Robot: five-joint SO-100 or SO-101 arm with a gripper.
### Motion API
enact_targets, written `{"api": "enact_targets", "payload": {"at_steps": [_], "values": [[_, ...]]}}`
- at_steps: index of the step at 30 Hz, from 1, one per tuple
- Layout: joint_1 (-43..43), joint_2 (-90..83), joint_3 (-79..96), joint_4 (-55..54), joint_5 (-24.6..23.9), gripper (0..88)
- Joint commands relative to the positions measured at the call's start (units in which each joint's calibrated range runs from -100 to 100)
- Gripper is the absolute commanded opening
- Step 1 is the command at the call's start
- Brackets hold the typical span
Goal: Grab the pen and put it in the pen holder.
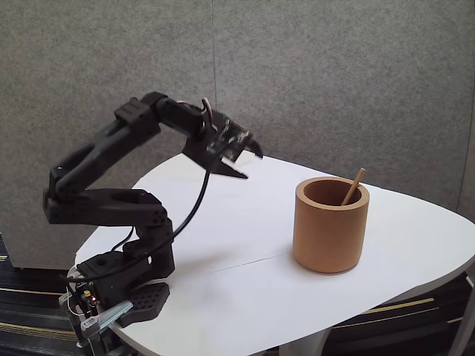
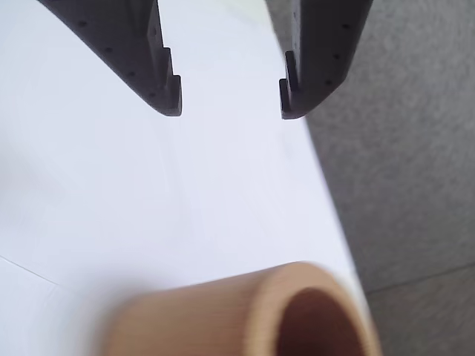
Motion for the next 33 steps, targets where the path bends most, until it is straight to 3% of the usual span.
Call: {"api": "enact_targets", "payload": {"at_steps": [1,13,33], "values": [[0.5,-6.5,9.7,6.3,-4.9,18.0],[0.5,-17.9,28.9,17.9,-5.2,18.0],[0.5,-18.1,35.9,17.4,-4.8,18.0]]}}
